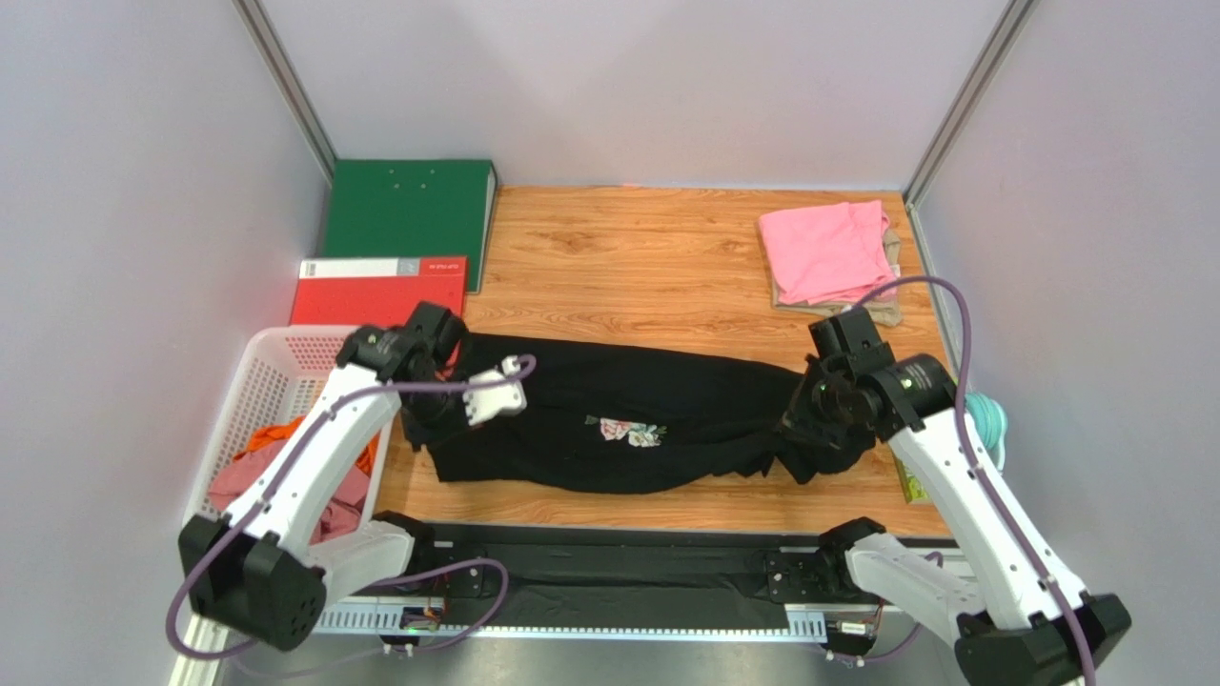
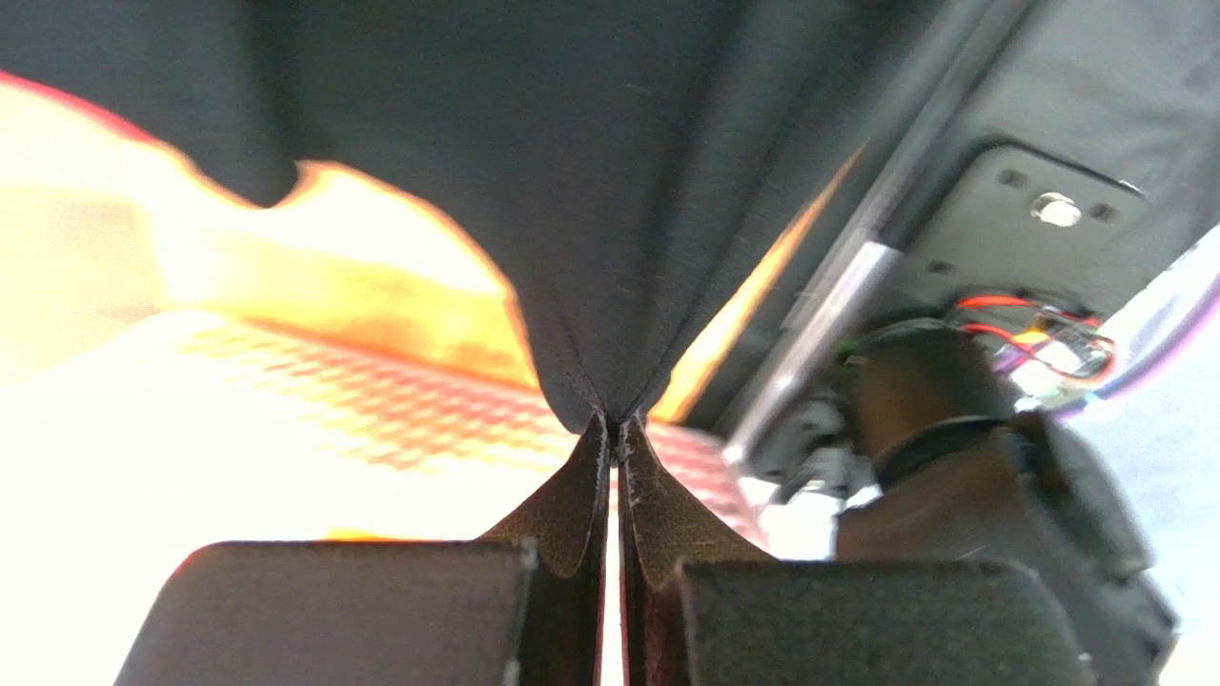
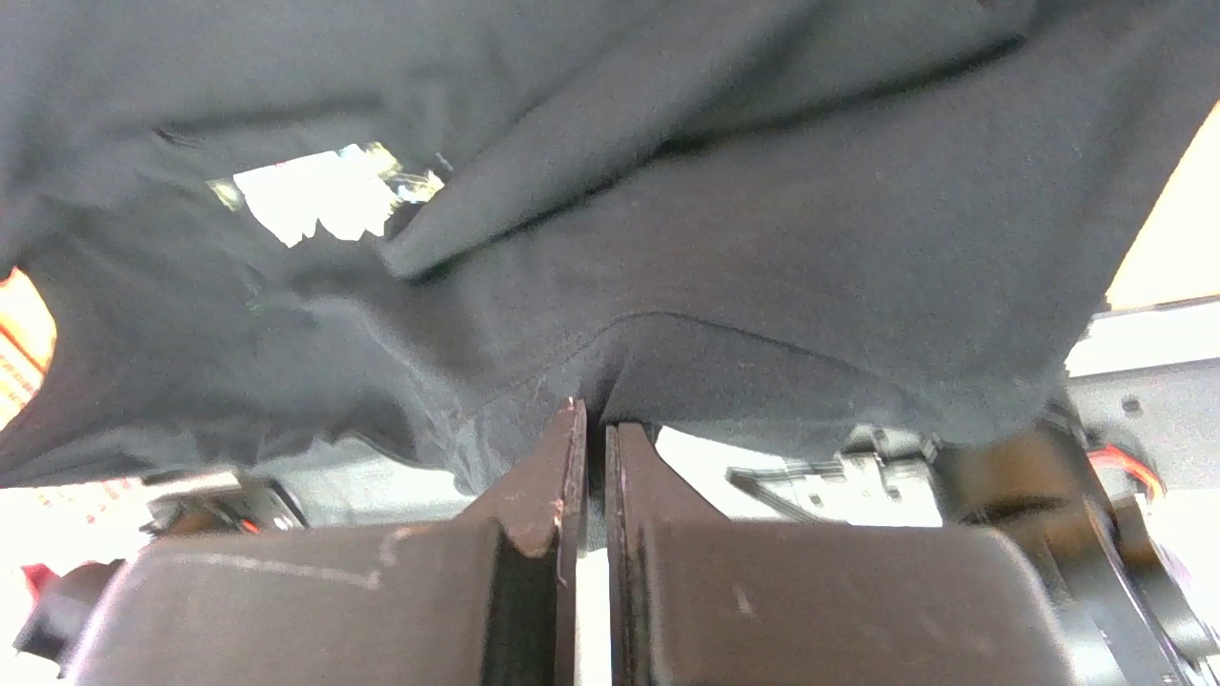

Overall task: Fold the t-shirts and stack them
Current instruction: Fold the other side of the tshirt into a rectangle

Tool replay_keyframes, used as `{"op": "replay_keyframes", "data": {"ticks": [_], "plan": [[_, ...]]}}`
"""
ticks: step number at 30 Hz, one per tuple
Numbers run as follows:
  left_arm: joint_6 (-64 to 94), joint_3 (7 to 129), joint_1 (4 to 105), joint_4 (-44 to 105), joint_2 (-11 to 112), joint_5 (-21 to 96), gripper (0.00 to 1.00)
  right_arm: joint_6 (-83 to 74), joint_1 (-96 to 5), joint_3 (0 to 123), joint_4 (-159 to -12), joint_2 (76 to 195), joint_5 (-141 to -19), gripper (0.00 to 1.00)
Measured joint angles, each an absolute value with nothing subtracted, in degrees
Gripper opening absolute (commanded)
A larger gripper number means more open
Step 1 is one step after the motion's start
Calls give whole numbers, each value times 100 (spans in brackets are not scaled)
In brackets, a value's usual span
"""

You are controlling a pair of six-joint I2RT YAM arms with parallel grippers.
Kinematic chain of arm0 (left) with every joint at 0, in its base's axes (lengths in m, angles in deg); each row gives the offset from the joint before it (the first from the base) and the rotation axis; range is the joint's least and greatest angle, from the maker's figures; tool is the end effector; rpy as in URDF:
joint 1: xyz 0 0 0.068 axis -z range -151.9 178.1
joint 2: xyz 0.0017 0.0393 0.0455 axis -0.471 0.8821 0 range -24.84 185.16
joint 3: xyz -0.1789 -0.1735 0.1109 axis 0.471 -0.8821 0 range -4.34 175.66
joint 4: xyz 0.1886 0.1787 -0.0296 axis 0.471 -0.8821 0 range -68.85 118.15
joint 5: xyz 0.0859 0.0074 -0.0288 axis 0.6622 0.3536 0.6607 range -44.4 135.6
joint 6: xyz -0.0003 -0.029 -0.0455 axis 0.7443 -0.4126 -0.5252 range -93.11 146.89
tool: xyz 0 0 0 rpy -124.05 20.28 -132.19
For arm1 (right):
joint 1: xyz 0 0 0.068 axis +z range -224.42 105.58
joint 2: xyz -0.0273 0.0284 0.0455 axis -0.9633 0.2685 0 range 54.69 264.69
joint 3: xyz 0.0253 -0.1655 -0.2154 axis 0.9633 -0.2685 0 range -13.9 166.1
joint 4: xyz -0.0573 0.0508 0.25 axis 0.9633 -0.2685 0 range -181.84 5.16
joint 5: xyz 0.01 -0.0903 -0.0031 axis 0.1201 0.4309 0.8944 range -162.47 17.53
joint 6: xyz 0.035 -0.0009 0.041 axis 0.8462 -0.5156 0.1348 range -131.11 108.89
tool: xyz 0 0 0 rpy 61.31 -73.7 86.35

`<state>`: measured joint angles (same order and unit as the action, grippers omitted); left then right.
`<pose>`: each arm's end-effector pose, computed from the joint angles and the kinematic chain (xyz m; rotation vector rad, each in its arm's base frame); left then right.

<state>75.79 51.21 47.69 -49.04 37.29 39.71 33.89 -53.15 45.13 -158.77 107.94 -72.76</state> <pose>0.1483 -0.0567 0.2696 1.7000 2.4823 -0.1084 0.1309 0.0512 0.3077 0.5761 2.7496 0.3026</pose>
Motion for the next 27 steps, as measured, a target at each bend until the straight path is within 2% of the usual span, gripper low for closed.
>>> {"op": "replay_keyframes", "data": {"ticks": [8,17,19,24,27], "plan": [[7848,7136,4186,-4408,5971,4039,0,3205,-5487,4812,-14968,11979,-7195,0],[7934,8345,4100,-4065,7757,4185,0,2971,-6032,4950,-14360,12693,-7075,1],[7953,8502,4065,-3995,8050,4247,0,2934,-6099,4972,-14232,12842,-7029,12],[7975,8644,3917,-3798,8542,4391,0,2805,-6178,4985,-13880,13517,-6951,13],[7997,8489,3722,-3656,8551,4441,0,2728,-6283,5028,-13698,14038,-6931,41]]}}
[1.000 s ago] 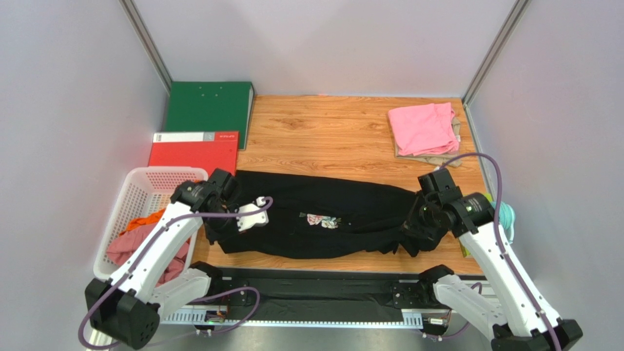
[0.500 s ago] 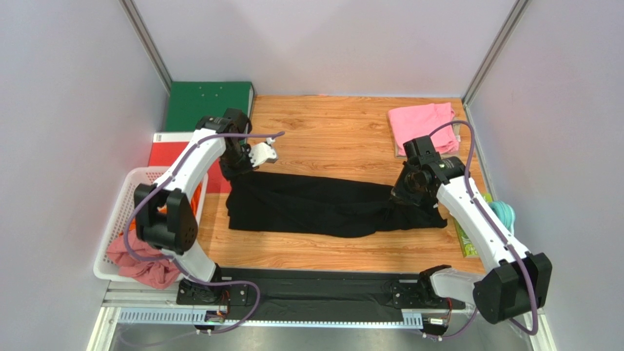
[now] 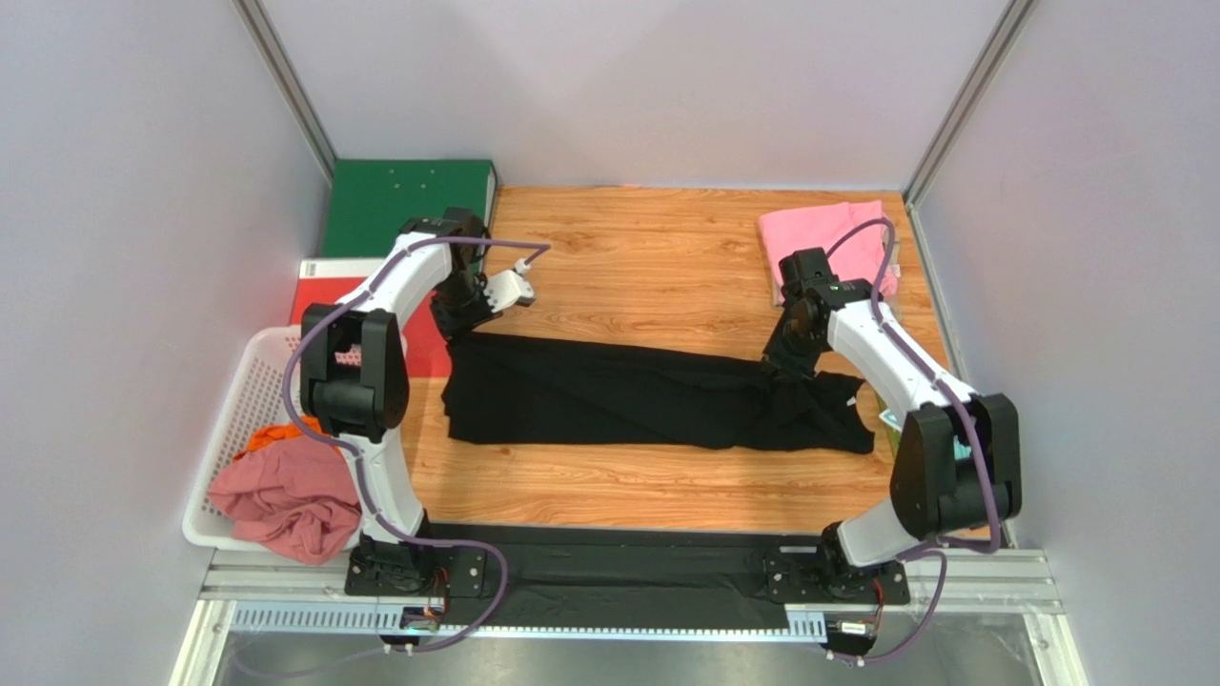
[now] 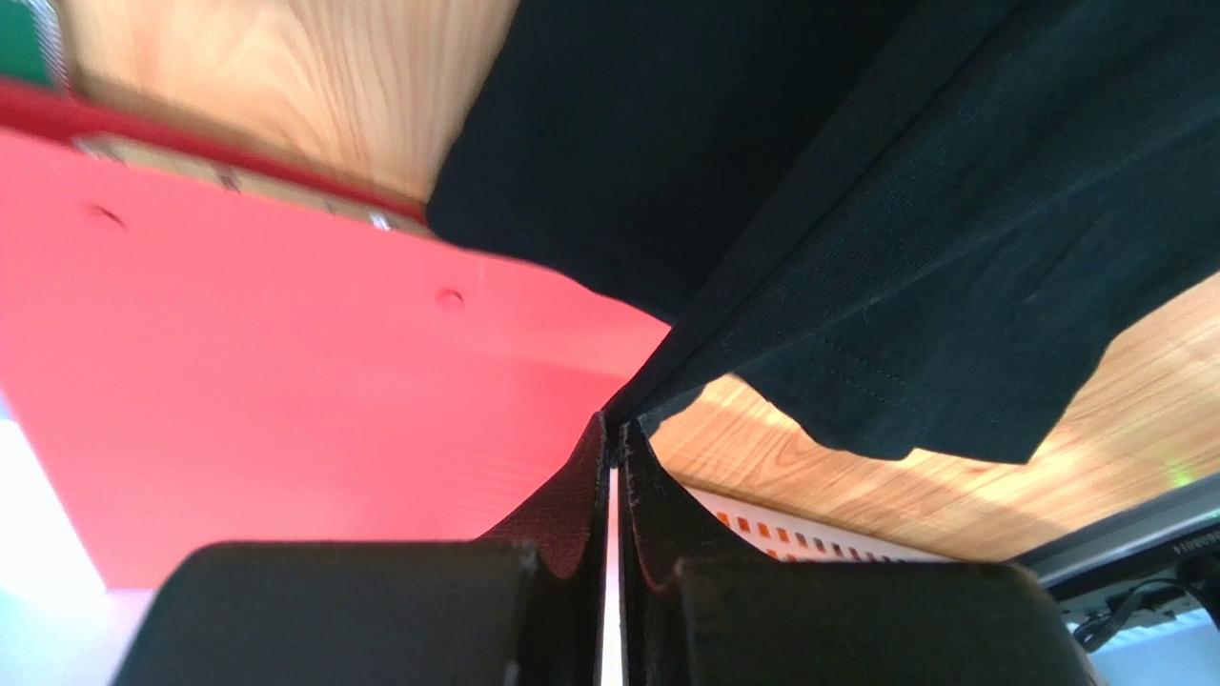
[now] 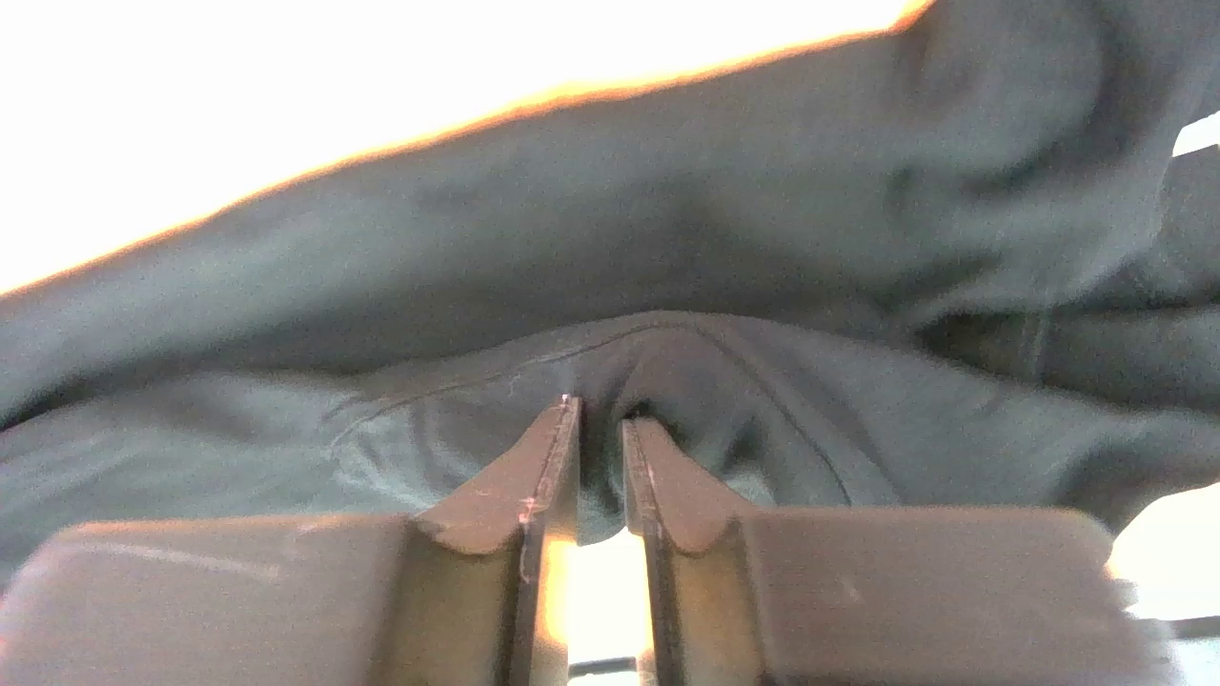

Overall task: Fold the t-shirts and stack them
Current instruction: Fold the other side of the tshirt into a rectangle

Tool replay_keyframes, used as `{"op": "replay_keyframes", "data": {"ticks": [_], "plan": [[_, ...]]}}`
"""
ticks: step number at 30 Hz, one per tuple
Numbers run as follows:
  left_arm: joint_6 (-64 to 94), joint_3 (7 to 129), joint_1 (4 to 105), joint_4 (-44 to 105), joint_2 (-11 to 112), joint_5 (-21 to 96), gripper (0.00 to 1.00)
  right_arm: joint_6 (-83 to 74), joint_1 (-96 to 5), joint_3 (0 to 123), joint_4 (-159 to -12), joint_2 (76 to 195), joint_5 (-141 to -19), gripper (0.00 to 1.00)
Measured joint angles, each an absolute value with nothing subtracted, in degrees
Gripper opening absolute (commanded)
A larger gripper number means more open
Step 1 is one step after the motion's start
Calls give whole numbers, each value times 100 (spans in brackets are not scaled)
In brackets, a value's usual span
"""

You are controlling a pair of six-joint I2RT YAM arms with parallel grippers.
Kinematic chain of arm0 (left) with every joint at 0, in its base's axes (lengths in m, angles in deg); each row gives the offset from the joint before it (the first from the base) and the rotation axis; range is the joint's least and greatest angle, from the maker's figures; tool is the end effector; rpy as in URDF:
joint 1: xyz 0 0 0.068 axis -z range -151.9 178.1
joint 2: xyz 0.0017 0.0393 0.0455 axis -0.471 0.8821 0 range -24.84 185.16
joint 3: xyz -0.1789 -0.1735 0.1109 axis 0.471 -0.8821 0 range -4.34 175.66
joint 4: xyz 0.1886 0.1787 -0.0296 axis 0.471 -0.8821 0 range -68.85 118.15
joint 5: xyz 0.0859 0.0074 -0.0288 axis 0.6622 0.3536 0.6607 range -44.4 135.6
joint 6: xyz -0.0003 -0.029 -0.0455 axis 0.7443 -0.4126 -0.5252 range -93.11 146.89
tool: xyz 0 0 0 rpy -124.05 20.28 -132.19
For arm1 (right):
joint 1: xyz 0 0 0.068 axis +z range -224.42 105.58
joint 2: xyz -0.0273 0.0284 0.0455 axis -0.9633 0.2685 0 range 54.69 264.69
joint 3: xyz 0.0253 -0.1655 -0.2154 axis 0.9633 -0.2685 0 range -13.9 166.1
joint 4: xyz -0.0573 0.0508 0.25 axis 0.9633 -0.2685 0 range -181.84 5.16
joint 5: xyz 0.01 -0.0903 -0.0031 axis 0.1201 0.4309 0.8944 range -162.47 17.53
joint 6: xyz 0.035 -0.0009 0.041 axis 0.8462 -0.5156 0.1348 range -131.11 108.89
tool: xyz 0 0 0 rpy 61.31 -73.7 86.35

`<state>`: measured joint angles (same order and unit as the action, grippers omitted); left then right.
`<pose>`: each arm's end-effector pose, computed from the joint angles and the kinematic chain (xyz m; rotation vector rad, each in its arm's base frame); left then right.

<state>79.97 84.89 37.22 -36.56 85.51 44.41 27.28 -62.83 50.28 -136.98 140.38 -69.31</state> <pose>0.3652 -0.0594 0.2193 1.5849 2.6250 0.0122 0.2757 0.0546 0.2376 0.6732 2.7777 0.1022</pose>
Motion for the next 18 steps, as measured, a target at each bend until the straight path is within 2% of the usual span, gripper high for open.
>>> {"op": "replay_keyframes", "data": {"ticks": [1,4,6,7,9,10,11,12,16,18], "plan": [[8019,8399,3646,-3597,8529,4469,0,2715,-6322,5066,-13661,14169,-6911,43],[8091,8076,3443,-3439,8417,4568,17,2575,-6440,5483,-13659,14656,-6778,54],[8141,7936,3298,-3415,8301,4636,36,2471,-6510,5951,-13663,14986,-6660,65],[8174,7927,3255,-3413,8247,4673,61,2438,-6532,6147,-13650,15100,-6621,66],[8215,7927,3191,-3374,8109,4719,75,2366,-6563,6438,-13663,15196,-6540,69],[8150,7927,3176,-3374,7998,4723,89,2337,-6565,6576,-13687,15205,-6496,70],[8122,7930,3180,-3380,7851,4695,95,2307,-6569,6696,-13713,15205,-6446,73],[8132,7936,3202,-3396,7711,4666,100,2285,-6569,6797,-13753,15198,-6398,75],[7923,8179,3377,-3597,6996,4402,100,2184,-6560,6923,-13866,14997,-6184,83],[7816,8290,3488,-3697,6656,4172,100,2182,-6560,6827,-13932,14711,-6155,93]]}}
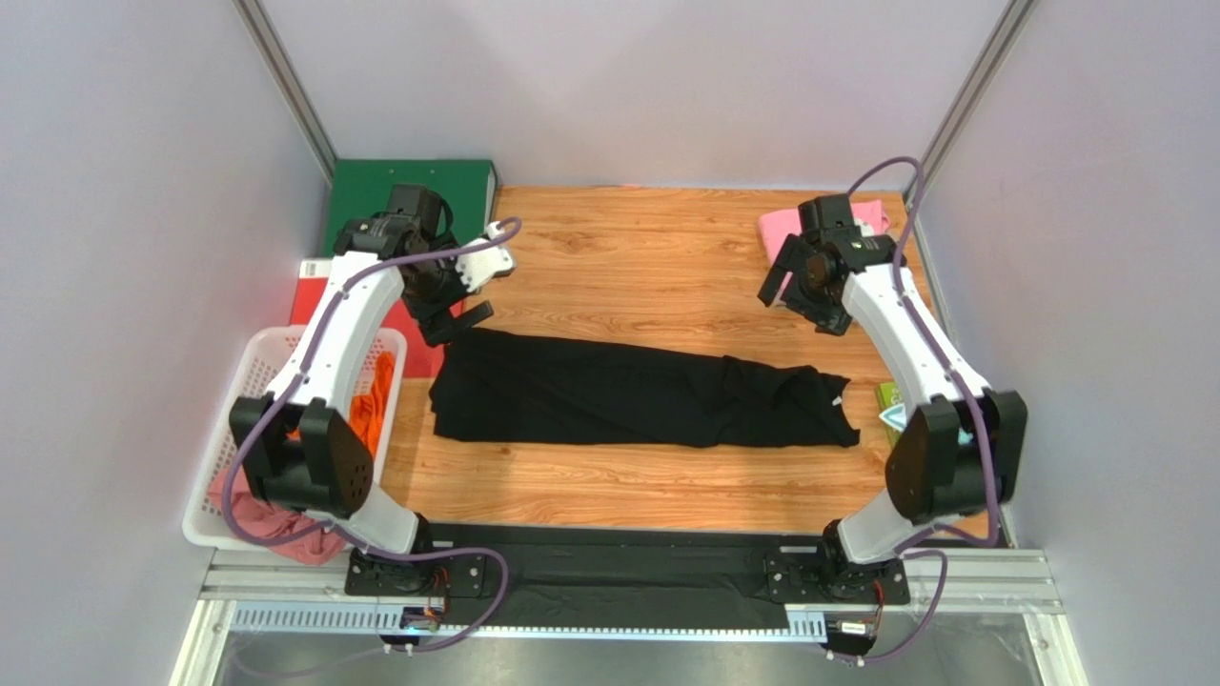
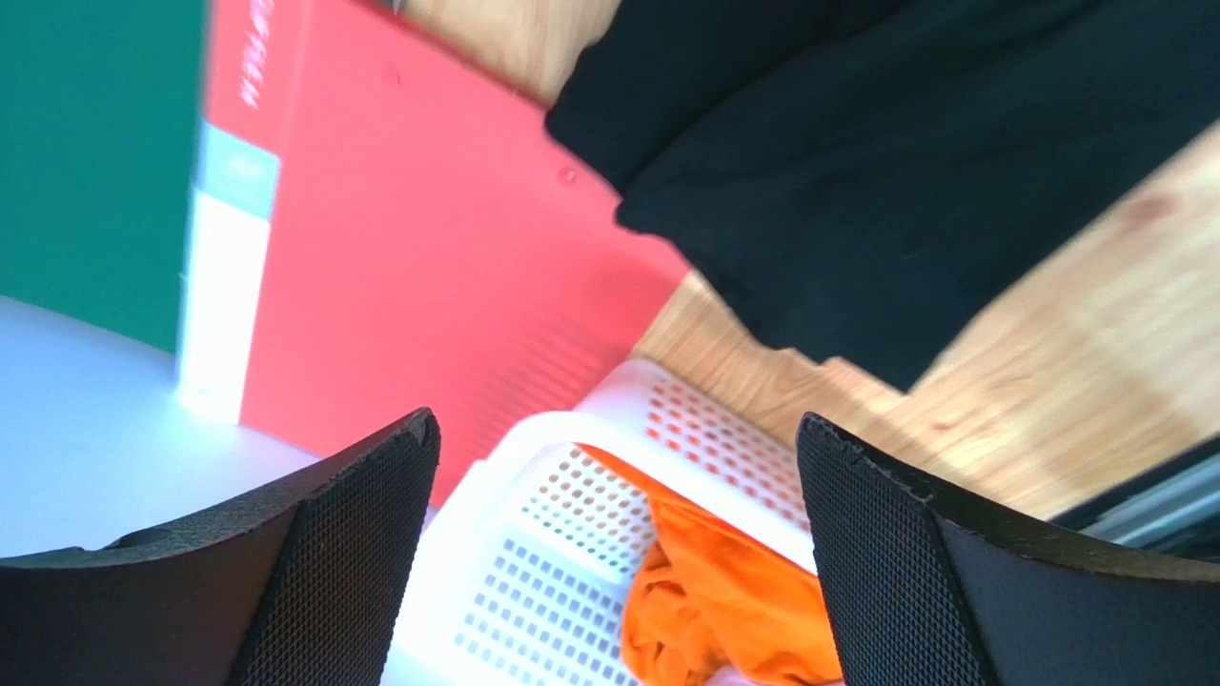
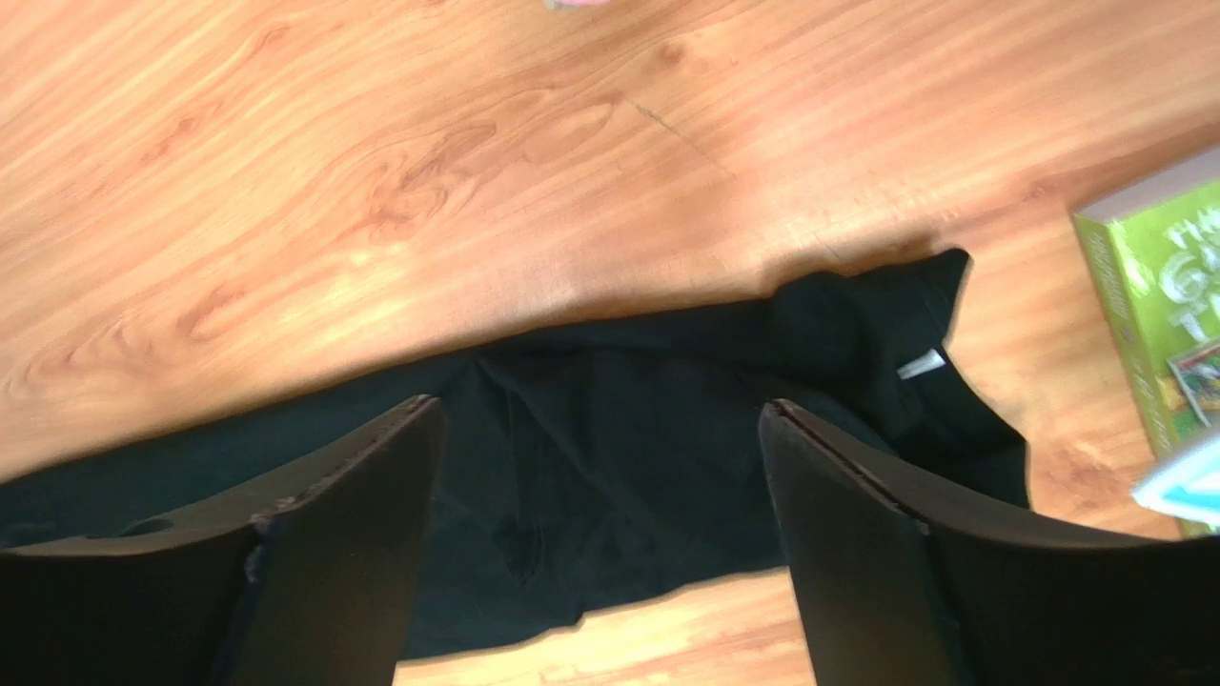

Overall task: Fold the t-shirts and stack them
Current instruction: Fold the other side of the tshirt into a rectangle

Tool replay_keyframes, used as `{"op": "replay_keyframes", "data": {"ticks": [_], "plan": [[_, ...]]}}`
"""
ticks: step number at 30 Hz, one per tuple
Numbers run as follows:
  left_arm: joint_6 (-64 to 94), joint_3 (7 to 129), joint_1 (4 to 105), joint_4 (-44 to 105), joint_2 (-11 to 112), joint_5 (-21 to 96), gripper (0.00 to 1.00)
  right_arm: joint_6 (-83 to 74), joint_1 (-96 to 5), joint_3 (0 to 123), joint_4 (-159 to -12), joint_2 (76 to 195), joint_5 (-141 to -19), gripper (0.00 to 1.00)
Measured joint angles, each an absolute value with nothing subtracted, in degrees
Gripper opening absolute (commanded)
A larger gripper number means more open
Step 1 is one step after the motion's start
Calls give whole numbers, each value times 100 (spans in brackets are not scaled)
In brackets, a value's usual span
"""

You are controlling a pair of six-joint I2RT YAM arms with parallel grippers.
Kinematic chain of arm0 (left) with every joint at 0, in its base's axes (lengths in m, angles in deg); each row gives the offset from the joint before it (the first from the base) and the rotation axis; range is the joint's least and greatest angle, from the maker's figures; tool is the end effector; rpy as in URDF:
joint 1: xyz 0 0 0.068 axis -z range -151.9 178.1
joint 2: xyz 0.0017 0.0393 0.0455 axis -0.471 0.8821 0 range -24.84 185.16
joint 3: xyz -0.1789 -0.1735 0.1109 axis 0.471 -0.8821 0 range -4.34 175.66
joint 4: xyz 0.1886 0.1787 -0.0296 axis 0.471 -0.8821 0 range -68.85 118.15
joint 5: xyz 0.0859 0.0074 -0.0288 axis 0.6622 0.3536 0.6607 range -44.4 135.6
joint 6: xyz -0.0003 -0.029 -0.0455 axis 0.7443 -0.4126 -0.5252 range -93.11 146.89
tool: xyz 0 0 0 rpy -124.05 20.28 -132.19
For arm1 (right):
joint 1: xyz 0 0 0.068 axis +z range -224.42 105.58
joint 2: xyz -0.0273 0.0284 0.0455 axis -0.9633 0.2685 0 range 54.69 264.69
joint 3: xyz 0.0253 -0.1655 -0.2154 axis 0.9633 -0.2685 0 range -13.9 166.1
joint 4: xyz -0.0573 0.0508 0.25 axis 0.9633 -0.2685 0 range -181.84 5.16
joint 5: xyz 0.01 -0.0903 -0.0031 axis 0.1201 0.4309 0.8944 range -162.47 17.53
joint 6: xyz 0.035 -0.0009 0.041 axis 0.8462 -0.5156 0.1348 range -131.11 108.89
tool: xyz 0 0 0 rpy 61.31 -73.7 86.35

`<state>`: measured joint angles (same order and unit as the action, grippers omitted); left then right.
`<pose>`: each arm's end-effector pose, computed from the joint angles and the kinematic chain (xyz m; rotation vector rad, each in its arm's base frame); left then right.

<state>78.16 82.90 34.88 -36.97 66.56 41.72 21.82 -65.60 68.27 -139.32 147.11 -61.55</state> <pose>0.3115 -0.0395 0.3170 1.3638 2.4223 0.1052 0.3266 0.0439 0.2942 0.6118 2.5926 -0.0249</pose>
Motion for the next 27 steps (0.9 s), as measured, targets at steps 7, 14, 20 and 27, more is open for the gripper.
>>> {"op": "replay_keyframes", "data": {"ticks": [7,14,20,27], "plan": [[7697,7090,4336,-3734,5980,3976,99,2473,-6189,5472,-13965,12790,-6712,100],[7555,6485,4304,-3411,7007,4209,100,2698,-5710,4357,-14046,12720,-7082,100],[7420,6745,4301,-2900,7449,4592,99,2707,-5743,4296,-13884,13279,-7108,100],[7357,6688,4269,-2349,7895,4977,99,2779,-5844,4333,-13499,14046,-7029,100]]}}
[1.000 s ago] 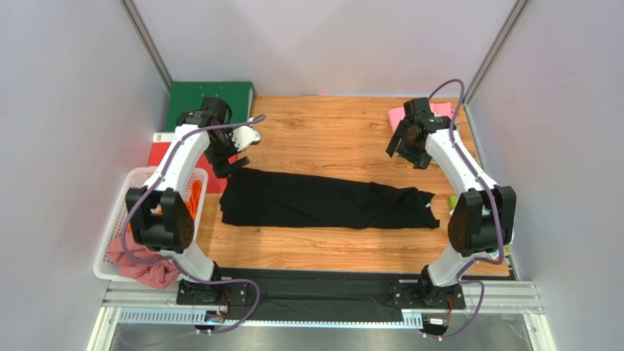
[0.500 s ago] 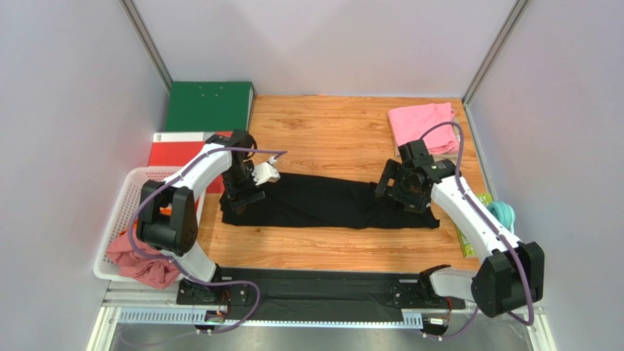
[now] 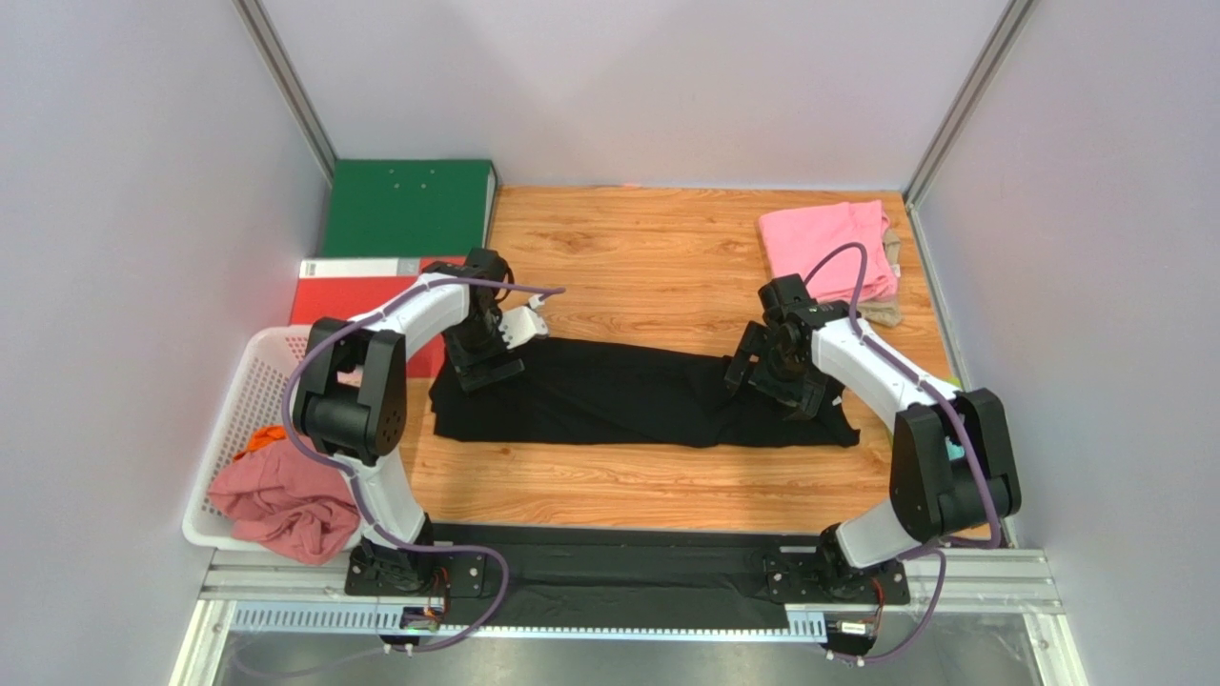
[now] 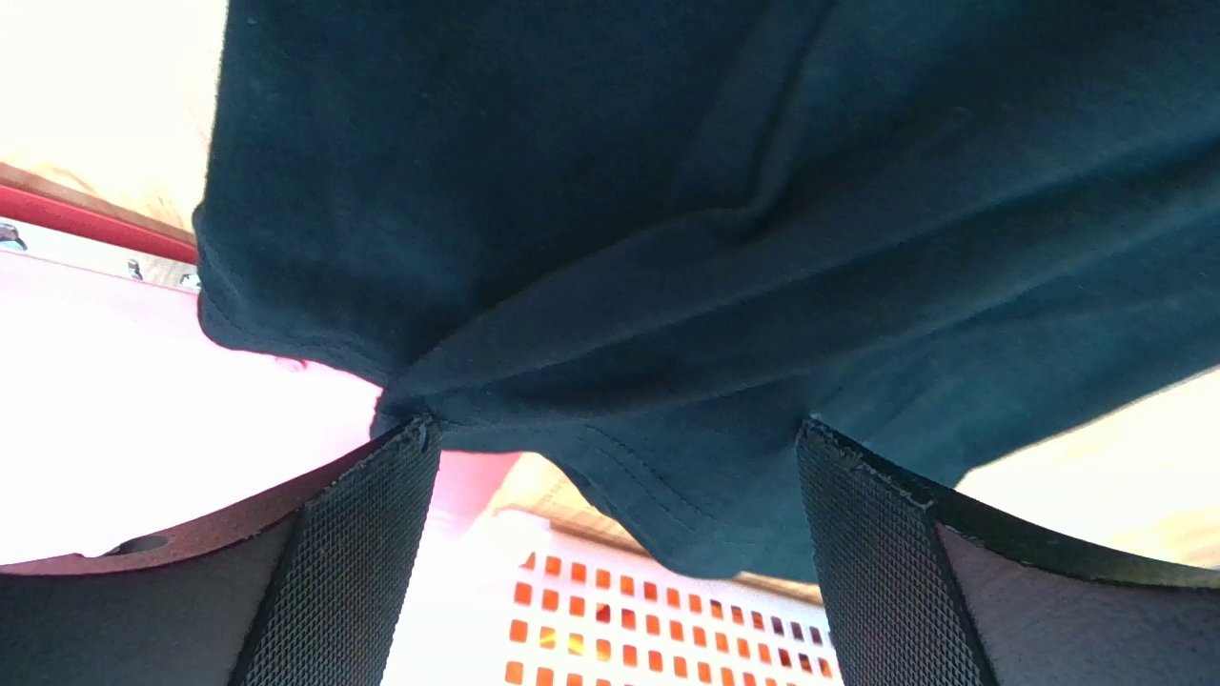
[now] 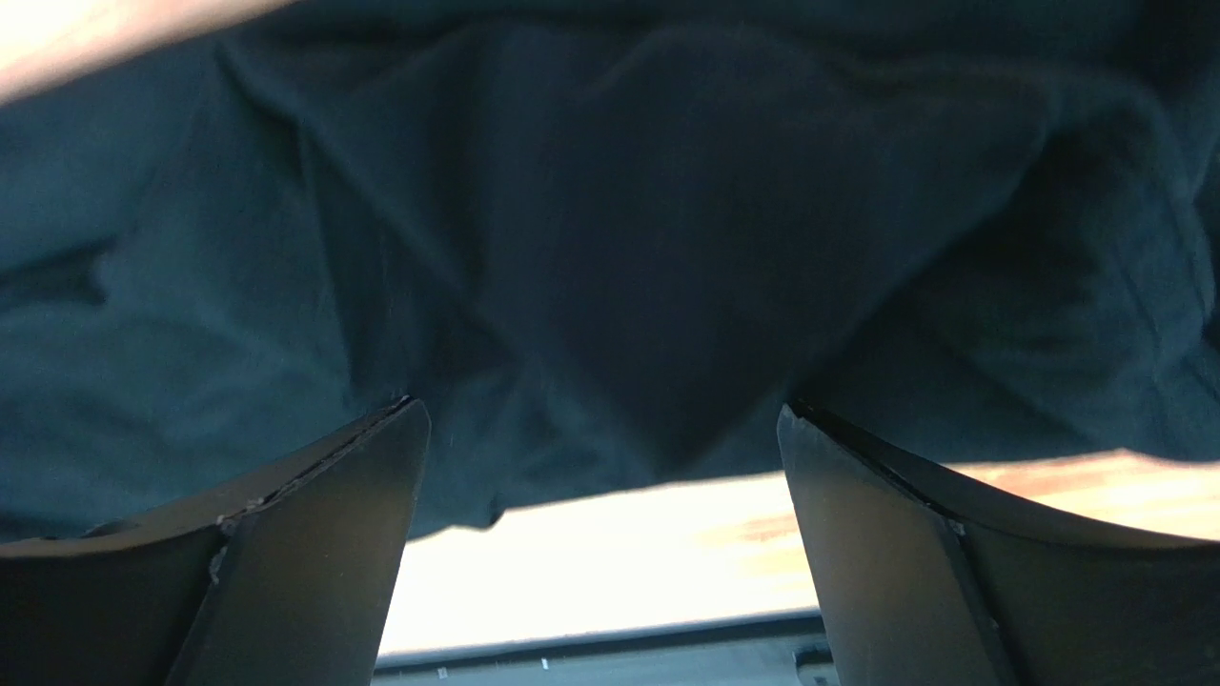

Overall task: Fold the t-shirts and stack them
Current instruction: Fold the other side of the tshirt into a rectangle

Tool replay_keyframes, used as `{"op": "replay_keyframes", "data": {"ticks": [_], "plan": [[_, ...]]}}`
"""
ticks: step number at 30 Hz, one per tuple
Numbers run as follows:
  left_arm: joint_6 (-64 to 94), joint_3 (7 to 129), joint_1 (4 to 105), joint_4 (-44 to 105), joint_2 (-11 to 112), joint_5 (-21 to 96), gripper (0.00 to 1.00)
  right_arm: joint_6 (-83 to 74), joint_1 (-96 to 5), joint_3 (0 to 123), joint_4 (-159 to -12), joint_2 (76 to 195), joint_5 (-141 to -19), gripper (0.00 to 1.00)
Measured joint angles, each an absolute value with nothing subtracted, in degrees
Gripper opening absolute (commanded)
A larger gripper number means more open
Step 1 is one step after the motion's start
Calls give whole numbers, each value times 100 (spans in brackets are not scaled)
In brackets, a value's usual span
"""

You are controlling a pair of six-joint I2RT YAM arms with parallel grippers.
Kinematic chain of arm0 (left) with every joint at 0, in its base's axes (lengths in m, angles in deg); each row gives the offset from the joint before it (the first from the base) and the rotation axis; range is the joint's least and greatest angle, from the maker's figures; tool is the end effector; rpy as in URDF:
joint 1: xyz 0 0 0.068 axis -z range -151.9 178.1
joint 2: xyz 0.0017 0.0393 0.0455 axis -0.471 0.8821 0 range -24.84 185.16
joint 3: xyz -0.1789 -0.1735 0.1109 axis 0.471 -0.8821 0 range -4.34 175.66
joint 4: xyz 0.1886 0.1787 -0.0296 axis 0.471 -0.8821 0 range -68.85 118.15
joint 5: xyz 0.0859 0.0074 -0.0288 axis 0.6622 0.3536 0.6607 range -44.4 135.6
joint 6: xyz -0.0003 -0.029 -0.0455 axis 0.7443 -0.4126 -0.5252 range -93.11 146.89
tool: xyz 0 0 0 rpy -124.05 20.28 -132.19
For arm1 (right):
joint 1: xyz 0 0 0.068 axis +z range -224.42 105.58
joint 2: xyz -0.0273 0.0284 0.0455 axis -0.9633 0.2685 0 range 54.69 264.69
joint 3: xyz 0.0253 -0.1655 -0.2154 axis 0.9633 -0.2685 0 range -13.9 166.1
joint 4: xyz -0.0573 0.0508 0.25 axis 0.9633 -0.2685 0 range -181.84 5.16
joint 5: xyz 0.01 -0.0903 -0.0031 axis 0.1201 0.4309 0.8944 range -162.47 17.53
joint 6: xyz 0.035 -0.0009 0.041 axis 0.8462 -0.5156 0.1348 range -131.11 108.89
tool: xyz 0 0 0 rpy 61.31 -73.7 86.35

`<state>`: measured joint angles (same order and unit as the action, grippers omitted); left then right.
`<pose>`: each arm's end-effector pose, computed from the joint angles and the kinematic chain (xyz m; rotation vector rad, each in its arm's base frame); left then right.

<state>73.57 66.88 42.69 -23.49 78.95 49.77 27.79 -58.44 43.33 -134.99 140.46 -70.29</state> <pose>0.3227 -0.0813 0.1795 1.5549 2.6367 0.1498 0.2561 0.0720 0.2050 0.5909 2.8879 0.0849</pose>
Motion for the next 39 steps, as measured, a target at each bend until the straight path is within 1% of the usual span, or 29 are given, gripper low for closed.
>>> {"op": "replay_keyframes", "data": {"ticks": [5,11,18,28,33,39], "plan": [[7363,6533,4242,-2128,7899,5022,99,2886,-5894,4257,-13239,14311,-6833,100],[7481,5897,4199,-1829,7700,5110,99,2892,-6228,4320,-13086,14735,-6623,100],[7612,5606,4162,-1588,7475,5138,99,2840,-6847,4714,-13014,15198,-6546,100],[7955,5211,4103,-1208,7139,5215,99,2739,-7334,5210,-12997,15644,-6656,100],[8194,5062,3877,-1044,7012,5226,99,2661,-7791,5824,-13163,15933,-6667,100],[8511,4937,3665,-928,6977,5659,99,2484,-8075,6910,-13401,16002,-6341,100]]}}
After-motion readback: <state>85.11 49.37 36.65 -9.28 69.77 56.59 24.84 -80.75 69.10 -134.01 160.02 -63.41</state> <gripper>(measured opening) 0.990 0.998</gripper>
